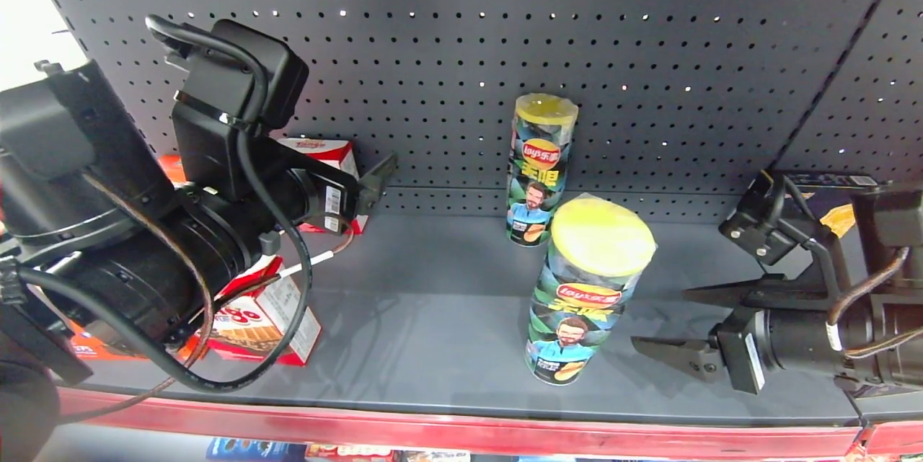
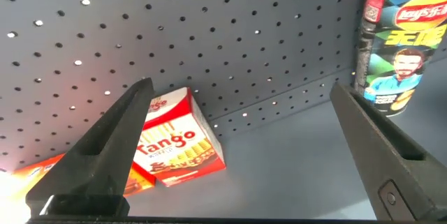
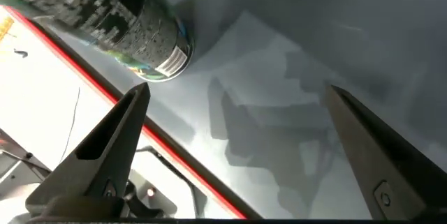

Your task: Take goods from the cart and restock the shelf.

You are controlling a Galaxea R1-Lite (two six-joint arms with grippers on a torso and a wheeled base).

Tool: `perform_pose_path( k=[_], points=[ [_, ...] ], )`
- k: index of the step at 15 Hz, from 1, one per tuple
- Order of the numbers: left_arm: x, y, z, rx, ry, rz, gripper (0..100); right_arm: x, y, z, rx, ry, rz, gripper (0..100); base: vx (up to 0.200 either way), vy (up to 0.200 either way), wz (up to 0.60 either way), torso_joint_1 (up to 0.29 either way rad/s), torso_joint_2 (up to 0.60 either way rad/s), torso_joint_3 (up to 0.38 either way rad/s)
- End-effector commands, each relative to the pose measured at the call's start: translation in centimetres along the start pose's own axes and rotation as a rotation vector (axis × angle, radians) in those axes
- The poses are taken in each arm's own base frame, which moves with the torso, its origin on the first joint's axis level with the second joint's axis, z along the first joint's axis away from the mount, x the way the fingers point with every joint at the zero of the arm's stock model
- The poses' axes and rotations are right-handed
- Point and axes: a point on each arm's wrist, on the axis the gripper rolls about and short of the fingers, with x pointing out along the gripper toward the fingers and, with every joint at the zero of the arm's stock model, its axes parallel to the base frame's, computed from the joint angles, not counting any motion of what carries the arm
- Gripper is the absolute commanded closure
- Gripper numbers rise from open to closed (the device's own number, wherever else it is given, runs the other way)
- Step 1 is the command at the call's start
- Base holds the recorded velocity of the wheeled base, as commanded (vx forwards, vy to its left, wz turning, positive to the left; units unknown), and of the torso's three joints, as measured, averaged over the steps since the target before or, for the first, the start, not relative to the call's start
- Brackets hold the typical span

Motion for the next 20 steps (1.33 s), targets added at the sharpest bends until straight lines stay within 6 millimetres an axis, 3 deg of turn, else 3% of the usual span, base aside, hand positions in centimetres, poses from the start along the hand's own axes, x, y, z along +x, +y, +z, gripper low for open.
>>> perform_pose_path(
  k=[1,10,15,20],
  points=[
    [0.1,0.0,-0.1,0.001,0.002,0.0,0,1.1,0.3,0.4,-0.011,0.015,0.02,0,0.0,0.0,0.0,0.0,0.0,0.0],
    [0.1,0.0,0.0,-0.004,-0.016,0.004,0,3.7,-0.1,1.3,-0.071,0.04,0.022,0,0.0,0.0,0.0,0.0,0.0,0.0],
    [0.2,0.0,0.1,-0.006,-0.026,0.006,0,2.8,-0.4,1.8,-0.067,0.008,0.006,0,0.0,0.0,0.0,0.0,0.0,0.0],
    [0.2,0.0,0.2,-0.006,-0.028,0.008,0,3.7,-0.3,2.3,-0.071,0.01,0.013,0,0.0,0.0,0.0,0.0,0.0,0.0]
  ],
)
